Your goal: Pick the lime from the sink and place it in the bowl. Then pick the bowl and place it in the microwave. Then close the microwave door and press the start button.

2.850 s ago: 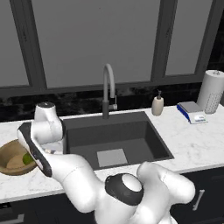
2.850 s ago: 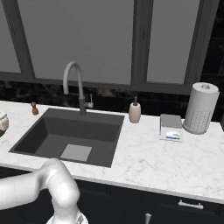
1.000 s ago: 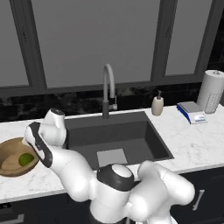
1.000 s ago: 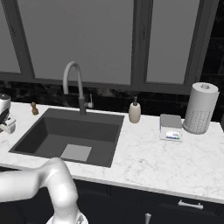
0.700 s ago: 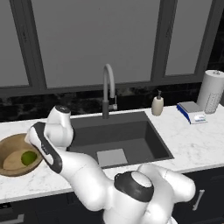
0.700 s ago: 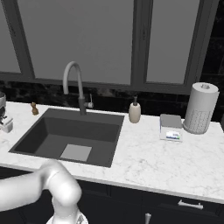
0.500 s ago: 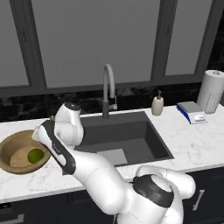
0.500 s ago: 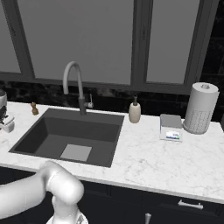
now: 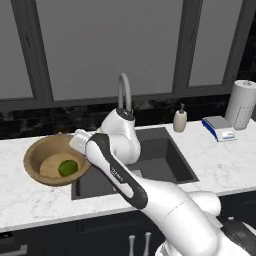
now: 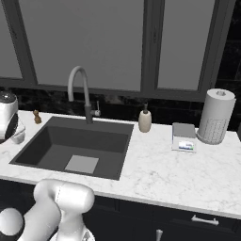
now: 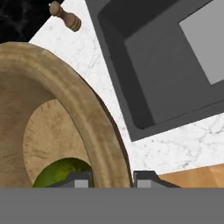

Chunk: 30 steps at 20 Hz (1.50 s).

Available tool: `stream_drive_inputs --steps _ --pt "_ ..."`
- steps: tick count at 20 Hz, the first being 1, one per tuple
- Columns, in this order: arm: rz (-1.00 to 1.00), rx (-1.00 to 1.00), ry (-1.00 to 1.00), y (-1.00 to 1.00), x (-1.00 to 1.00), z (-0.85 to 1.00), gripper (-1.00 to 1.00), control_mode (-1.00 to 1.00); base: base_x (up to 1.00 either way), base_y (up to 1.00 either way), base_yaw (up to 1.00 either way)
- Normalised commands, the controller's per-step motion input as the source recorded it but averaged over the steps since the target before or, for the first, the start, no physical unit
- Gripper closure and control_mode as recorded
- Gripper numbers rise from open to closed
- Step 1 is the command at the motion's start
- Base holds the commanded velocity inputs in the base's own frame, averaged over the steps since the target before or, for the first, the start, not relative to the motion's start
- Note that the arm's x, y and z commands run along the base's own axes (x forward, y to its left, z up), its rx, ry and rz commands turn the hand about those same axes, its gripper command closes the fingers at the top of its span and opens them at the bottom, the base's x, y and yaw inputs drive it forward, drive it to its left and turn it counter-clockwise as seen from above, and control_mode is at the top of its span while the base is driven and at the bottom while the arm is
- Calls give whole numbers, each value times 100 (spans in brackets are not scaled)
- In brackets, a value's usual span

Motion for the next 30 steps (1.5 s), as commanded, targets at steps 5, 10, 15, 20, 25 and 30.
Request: stream_drive_inputs --steps 5,10,15,20,25,30 --pt "-20 4 -4 -87 -48 54 100 -100 0 0 0" --pt "-16 1 -4 -70 -30 45 100 -100 0 0 0" --pt "-7 0 -2 -39 -12 43 100 -100 0 0 0" --pt "-4 4 4 -27 -9 26 100 -100 0 0 0" --pt "-1 17 21 -29 -19 23 100 -100 0 0 0" --pt "0 14 19 -17 -35 3 100 -100 0 0 0"
